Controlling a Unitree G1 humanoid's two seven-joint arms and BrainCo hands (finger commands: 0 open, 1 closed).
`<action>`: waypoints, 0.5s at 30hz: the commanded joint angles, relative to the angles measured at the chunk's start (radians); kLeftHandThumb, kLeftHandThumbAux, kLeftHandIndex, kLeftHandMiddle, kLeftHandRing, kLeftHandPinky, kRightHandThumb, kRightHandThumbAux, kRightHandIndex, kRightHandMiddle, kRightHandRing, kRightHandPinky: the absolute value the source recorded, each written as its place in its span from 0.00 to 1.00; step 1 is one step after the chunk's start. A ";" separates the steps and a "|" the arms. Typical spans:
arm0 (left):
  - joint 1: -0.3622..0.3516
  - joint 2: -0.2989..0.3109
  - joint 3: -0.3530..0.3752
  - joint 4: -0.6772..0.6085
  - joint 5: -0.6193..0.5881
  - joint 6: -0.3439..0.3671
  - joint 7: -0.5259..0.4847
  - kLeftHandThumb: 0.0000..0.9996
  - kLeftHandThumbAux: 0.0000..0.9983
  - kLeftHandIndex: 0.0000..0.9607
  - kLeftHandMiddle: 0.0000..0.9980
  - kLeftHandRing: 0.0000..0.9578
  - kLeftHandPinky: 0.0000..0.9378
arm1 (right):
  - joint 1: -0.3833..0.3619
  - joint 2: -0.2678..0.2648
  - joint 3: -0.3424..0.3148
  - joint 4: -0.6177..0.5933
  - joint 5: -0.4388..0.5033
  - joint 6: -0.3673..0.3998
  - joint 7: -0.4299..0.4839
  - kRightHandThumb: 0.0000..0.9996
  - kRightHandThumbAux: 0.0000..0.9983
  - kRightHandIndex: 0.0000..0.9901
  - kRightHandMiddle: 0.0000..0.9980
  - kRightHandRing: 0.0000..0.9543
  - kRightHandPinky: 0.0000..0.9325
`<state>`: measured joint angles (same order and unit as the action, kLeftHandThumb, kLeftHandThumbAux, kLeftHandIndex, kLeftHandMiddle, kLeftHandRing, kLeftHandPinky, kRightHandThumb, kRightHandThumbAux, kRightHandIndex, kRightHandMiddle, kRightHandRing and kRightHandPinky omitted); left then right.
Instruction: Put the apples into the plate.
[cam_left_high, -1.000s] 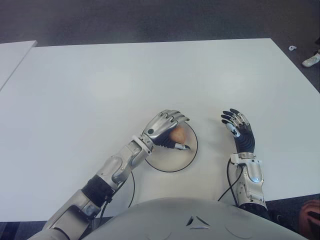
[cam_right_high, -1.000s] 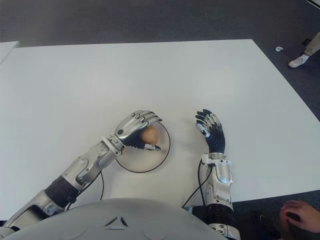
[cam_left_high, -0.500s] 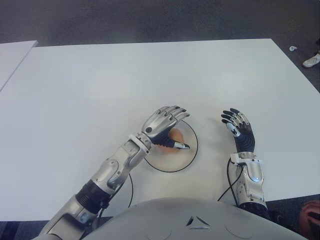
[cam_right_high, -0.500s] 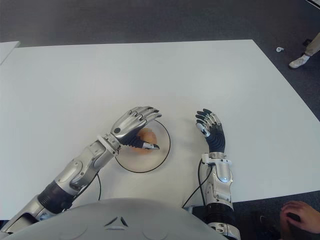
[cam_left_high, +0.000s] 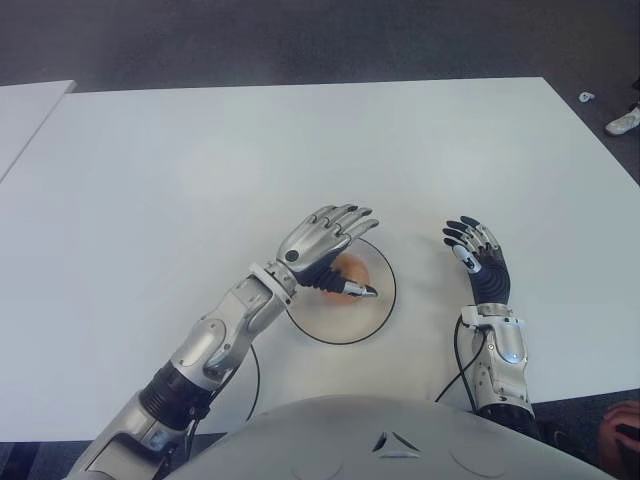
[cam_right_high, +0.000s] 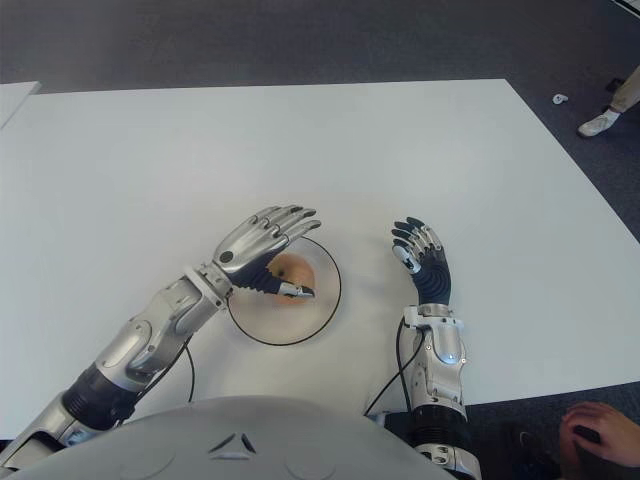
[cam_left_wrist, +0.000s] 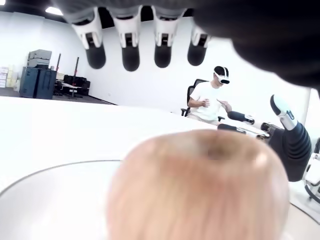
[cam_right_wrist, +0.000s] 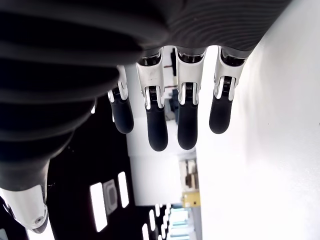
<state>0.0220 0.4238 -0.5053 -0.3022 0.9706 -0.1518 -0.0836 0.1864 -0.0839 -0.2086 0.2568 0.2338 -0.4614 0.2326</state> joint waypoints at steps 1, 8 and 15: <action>-0.002 0.029 0.028 -0.024 -0.027 -0.018 -0.051 0.07 0.20 0.00 0.00 0.00 0.00 | 0.005 0.008 0.004 0.030 -0.003 0.011 0.000 0.39 0.61 0.21 0.30 0.29 0.29; -0.040 0.066 0.075 -0.049 -0.077 -0.058 -0.112 0.06 0.17 0.00 0.00 0.00 0.00 | -0.004 0.010 0.004 0.046 -0.006 0.006 -0.001 0.39 0.61 0.21 0.30 0.29 0.29; -0.105 0.119 0.183 -0.060 -0.173 -0.101 -0.144 0.06 0.15 0.00 0.00 0.00 0.00 | -0.013 0.011 0.005 0.063 -0.009 -0.002 -0.002 0.39 0.61 0.21 0.30 0.29 0.29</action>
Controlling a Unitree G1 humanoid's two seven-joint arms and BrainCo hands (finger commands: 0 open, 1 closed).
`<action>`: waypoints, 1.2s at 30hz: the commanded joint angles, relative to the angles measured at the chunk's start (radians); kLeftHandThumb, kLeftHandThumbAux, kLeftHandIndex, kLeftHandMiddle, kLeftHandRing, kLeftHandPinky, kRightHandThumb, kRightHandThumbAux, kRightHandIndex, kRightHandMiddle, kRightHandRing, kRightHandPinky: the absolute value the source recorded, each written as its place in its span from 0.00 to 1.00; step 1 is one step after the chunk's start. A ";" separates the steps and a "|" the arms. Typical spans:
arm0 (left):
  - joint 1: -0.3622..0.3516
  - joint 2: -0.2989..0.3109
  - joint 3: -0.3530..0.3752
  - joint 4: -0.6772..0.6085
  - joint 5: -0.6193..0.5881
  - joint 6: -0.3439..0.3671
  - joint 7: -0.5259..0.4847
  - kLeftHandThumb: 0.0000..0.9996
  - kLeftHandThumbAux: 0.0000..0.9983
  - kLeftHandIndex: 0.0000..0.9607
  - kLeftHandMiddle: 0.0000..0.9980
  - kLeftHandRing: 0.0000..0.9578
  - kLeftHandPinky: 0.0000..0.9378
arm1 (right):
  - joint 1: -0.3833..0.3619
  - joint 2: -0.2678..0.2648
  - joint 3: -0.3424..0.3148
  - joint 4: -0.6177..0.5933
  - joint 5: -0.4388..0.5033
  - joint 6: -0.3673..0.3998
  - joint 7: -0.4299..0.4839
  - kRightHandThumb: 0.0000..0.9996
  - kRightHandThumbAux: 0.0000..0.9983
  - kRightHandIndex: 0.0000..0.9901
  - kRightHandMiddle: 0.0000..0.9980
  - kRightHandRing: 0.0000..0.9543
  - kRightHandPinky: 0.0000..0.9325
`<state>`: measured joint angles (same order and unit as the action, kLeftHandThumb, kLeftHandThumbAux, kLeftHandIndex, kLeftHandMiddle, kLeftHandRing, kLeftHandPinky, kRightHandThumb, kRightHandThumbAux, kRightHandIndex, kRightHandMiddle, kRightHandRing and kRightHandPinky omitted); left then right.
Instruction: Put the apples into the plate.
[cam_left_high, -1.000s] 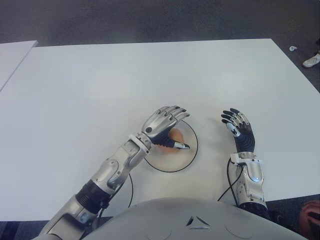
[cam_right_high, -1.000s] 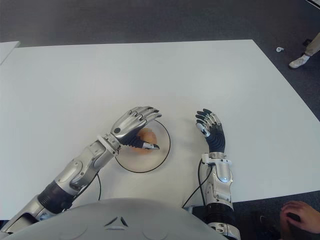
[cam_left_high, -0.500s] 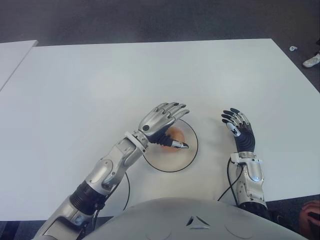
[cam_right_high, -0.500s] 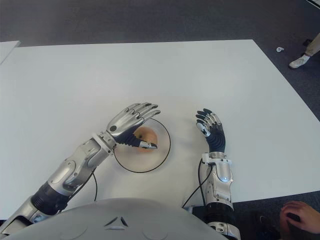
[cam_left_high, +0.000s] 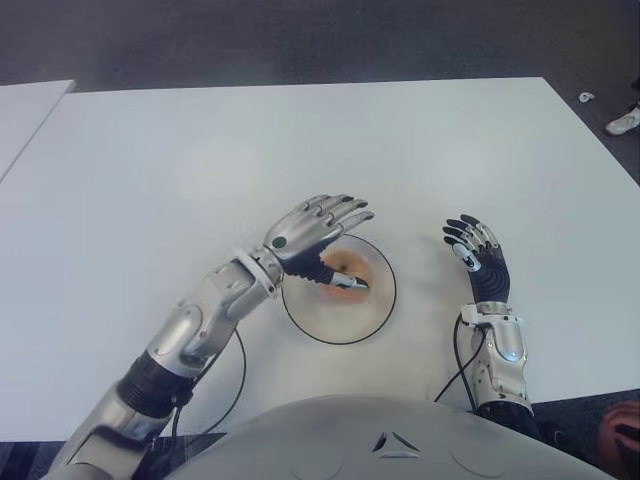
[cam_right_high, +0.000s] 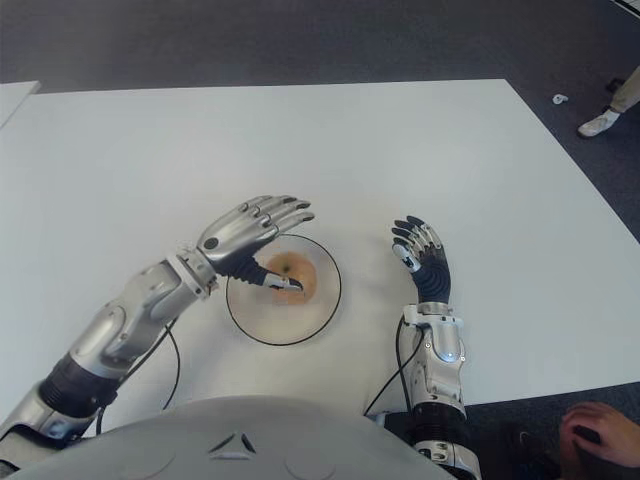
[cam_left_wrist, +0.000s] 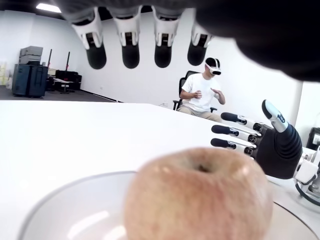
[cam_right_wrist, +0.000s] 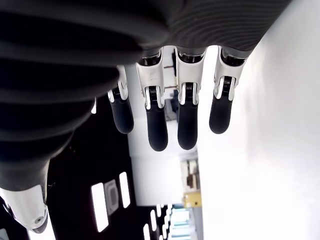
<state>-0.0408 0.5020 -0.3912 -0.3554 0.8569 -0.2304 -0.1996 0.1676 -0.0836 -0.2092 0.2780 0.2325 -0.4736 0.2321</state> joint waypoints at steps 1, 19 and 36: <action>-0.045 0.044 0.077 -0.006 -0.067 -0.027 -0.029 0.07 0.15 0.00 0.00 0.00 0.00 | 0.004 0.011 0.005 0.044 -0.008 0.009 -0.002 0.39 0.61 0.21 0.30 0.29 0.29; 0.132 -0.263 0.249 0.102 -0.402 0.041 0.217 0.24 0.54 0.27 0.28 0.31 0.36 | -0.002 0.005 0.001 0.064 -0.002 -0.004 0.004 0.39 0.61 0.21 0.30 0.29 0.29; 0.204 -0.492 0.337 0.196 -0.561 -0.062 0.446 0.70 0.71 0.44 0.42 0.42 0.43 | -0.018 -0.007 -0.013 0.088 0.008 -0.006 0.019 0.39 0.61 0.21 0.30 0.29 0.29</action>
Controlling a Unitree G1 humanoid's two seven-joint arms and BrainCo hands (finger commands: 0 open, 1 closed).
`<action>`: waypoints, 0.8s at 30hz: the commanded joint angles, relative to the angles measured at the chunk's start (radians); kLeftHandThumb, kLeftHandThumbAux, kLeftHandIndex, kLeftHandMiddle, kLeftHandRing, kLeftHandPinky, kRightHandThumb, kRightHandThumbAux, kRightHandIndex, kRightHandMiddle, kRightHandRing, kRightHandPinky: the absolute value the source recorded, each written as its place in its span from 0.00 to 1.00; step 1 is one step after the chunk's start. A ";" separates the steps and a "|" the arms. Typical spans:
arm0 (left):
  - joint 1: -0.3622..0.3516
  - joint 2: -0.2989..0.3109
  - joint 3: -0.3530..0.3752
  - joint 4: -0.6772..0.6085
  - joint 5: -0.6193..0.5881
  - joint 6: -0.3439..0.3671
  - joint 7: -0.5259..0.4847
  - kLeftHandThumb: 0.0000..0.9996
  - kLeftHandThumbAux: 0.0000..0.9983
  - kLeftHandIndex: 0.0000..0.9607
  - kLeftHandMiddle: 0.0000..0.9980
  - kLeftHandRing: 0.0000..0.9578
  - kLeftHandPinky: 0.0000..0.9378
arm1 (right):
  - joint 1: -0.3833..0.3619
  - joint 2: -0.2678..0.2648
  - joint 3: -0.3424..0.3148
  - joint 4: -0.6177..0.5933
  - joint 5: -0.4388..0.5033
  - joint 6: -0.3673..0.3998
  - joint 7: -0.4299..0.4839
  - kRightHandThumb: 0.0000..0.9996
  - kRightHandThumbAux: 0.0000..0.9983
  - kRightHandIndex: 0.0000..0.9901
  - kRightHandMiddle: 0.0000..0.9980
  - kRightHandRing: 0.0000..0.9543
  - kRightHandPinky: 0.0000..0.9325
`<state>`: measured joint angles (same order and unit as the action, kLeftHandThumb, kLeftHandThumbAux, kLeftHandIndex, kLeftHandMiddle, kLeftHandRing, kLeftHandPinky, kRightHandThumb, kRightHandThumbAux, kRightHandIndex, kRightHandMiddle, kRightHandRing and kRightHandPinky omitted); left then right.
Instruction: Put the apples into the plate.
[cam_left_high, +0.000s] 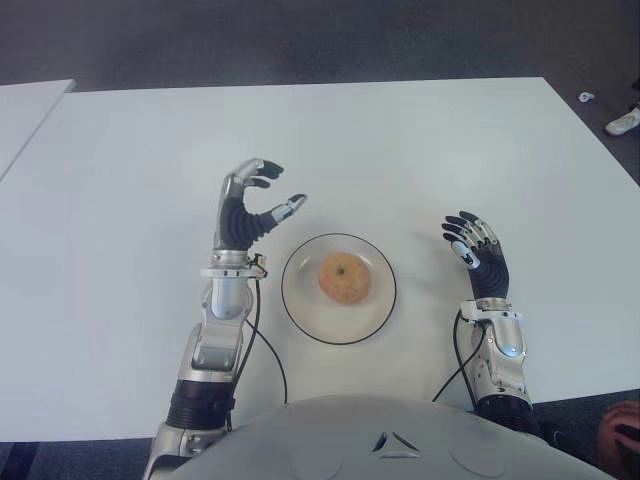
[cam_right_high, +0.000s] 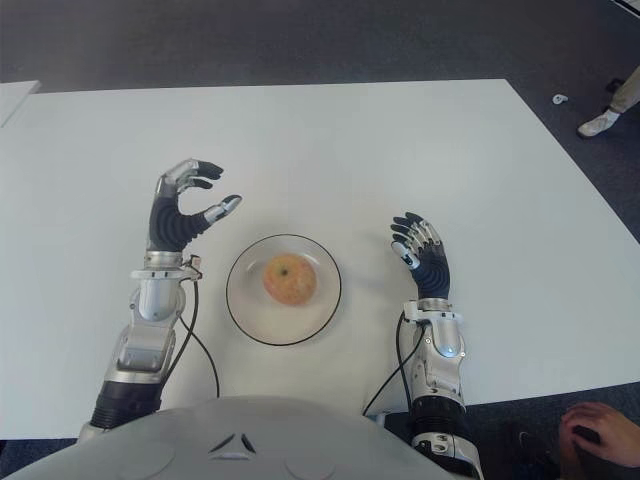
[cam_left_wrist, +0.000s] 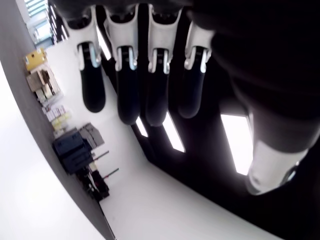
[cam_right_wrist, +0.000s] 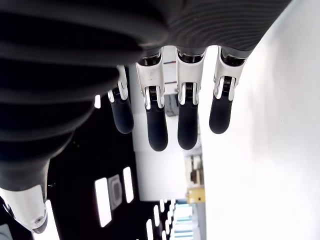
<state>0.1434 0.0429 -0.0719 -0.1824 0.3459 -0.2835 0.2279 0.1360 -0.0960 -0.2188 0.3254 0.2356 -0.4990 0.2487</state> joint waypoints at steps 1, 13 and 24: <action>0.022 -0.041 0.020 0.022 -0.064 -0.008 0.017 0.70 0.71 0.44 0.42 0.42 0.43 | 0.013 0.005 -0.004 0.042 0.005 0.019 0.003 0.39 0.61 0.21 0.30 0.29 0.29; 0.100 -0.145 0.004 0.016 -0.168 0.006 0.024 0.69 0.71 0.44 0.41 0.42 0.42 | 0.008 0.001 -0.009 0.048 0.009 0.019 0.009 0.39 0.61 0.21 0.30 0.29 0.29; 0.122 -0.191 -0.017 0.080 -0.183 0.055 0.108 0.68 0.72 0.43 0.40 0.41 0.43 | 0.006 -0.003 -0.015 0.050 0.013 0.021 0.015 0.39 0.61 0.21 0.30 0.29 0.29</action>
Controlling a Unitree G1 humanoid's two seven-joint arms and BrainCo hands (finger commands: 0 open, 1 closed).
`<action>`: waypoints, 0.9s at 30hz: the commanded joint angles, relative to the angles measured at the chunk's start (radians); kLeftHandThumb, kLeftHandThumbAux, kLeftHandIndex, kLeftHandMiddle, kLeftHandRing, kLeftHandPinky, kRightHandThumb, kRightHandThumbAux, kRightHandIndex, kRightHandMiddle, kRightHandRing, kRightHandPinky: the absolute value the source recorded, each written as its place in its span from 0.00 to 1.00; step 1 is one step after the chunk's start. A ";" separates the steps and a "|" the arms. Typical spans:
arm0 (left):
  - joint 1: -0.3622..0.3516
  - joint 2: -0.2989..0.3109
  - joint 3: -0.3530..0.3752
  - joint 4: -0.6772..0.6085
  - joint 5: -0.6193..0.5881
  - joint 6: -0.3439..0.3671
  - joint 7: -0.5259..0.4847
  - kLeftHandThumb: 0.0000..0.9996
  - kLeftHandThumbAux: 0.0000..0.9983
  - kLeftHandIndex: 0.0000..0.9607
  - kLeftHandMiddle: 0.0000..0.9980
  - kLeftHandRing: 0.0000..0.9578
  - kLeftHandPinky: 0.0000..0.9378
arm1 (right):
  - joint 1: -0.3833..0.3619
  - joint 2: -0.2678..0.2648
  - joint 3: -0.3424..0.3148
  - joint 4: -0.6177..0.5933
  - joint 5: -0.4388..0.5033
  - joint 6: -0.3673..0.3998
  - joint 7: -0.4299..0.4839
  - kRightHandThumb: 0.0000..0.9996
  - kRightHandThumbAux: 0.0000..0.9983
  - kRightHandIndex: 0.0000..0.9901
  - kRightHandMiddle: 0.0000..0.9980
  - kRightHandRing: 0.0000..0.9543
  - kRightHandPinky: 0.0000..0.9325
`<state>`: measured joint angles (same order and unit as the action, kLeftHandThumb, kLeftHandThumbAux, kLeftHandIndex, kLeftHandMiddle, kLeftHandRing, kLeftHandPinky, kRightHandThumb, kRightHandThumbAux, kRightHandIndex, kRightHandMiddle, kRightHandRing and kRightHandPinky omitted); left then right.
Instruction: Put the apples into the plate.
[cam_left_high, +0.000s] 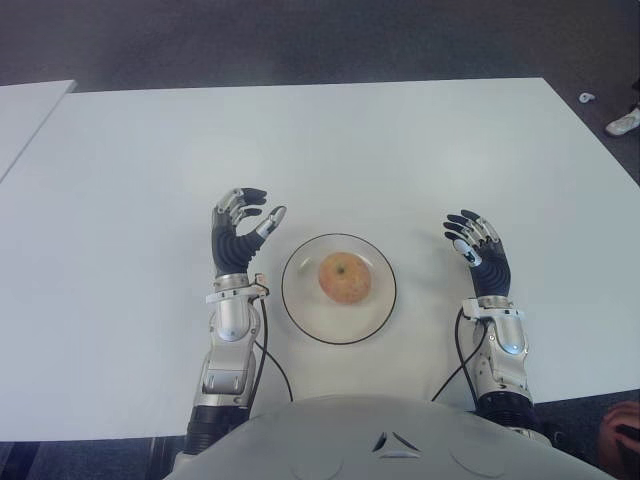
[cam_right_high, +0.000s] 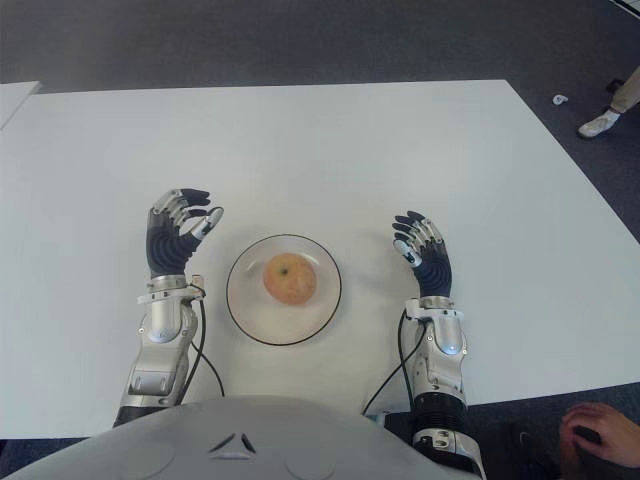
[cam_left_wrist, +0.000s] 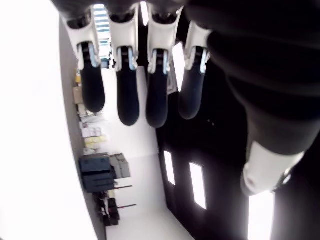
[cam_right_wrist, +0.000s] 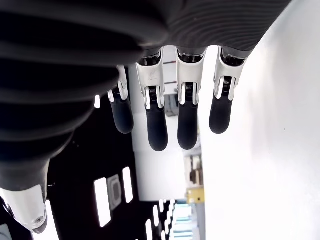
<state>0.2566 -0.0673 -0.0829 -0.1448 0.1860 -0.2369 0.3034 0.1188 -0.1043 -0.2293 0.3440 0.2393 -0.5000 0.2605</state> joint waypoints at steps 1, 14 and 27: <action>0.009 -0.080 -0.007 0.047 -0.024 0.007 0.038 0.68 0.72 0.43 0.40 0.41 0.43 | 0.022 0.005 -0.005 0.032 0.010 0.022 0.003 0.39 0.61 0.21 0.30 0.29 0.29; 0.036 -0.059 -0.028 0.072 -0.043 0.039 0.040 0.67 0.72 0.42 0.38 0.40 0.41 | 0.028 0.004 -0.011 0.019 0.012 0.028 0.010 0.39 0.61 0.21 0.30 0.29 0.29; 0.055 -0.033 -0.029 0.094 -0.090 0.084 -0.002 0.68 0.72 0.42 0.36 0.39 0.39 | 0.029 -0.001 -0.018 0.009 0.017 0.040 0.016 0.39 0.61 0.21 0.30 0.29 0.29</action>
<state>0.2992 -0.0606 -0.1000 -0.0679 0.1070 -0.1729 0.3162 0.1246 -0.1076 -0.2453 0.3372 0.2433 -0.4920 0.2744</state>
